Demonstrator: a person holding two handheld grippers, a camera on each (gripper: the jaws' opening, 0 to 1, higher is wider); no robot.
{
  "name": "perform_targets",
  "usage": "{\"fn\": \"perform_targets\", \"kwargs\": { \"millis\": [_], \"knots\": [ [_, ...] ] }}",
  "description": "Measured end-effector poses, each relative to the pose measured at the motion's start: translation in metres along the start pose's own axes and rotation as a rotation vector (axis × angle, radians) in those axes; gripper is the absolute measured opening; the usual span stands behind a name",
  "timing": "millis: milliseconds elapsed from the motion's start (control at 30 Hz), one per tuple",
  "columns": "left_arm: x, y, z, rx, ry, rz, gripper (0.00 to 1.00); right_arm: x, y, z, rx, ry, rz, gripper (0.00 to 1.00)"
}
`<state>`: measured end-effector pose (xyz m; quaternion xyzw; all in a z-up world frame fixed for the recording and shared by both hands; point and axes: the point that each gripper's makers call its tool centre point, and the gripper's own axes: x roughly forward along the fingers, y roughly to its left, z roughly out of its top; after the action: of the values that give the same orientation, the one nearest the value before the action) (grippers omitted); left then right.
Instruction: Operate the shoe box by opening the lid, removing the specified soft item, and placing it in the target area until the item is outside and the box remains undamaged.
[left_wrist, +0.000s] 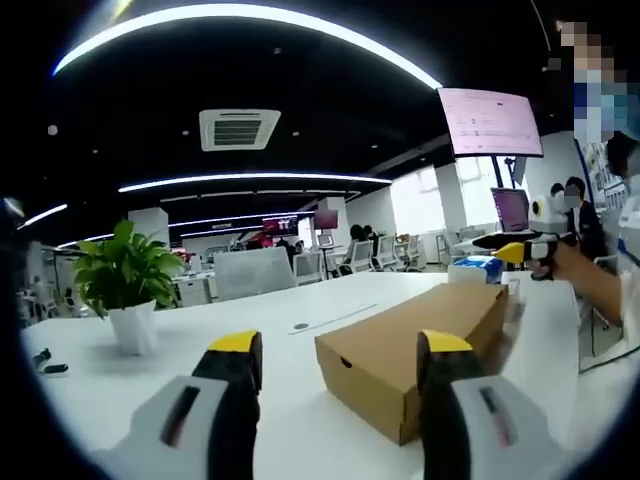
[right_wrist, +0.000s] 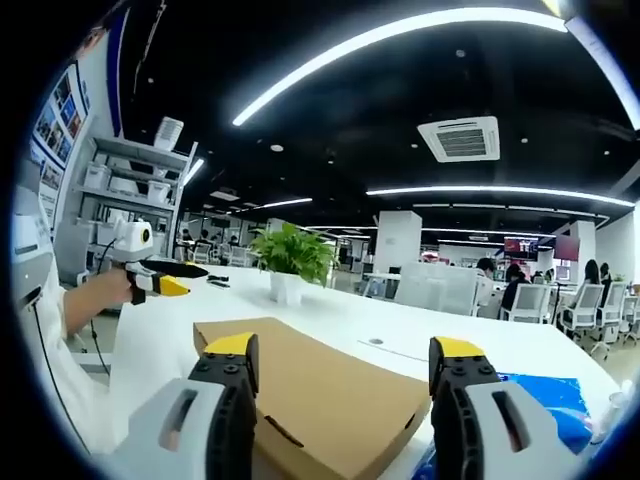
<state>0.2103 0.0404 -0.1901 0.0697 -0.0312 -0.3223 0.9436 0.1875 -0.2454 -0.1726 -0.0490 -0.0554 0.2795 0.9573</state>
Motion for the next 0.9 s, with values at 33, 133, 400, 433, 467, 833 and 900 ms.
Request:
{"fn": "perform_targets", "kwargs": {
  "millis": [33,133,400,433,467,833,900],
  "knots": [
    [0.001,-0.001,0.001,-0.004,0.002,-0.001,0.65,0.0,0.0,0.0,0.008,0.0,0.0,0.7],
    [-0.002,-0.006,0.004,-0.013,-0.016,-0.009,0.65,-0.002,0.003,0.001,0.01,-0.007,-0.005,0.68],
    [-0.006,-0.007,-0.002,0.02,-0.002,0.024,0.54,0.0,0.02,-0.009,-0.081,0.031,0.019,0.65],
    [-0.005,-0.008,-0.001,0.029,-0.005,0.028,0.54,0.001,0.021,-0.01,-0.085,0.032,0.02,0.65],
    [-0.005,-0.009,0.001,0.024,0.001,0.02,0.55,0.001,0.021,-0.01,-0.084,0.034,0.021,0.65],
    [-0.005,-0.01,0.005,-0.062,-0.034,0.0,0.62,-0.002,0.016,-0.015,-0.069,0.041,0.008,0.64],
    [-0.007,-0.009,0.008,-0.079,-0.049,0.001,0.61,-0.002,0.016,-0.016,-0.075,0.044,0.006,0.64]
  ]
}}
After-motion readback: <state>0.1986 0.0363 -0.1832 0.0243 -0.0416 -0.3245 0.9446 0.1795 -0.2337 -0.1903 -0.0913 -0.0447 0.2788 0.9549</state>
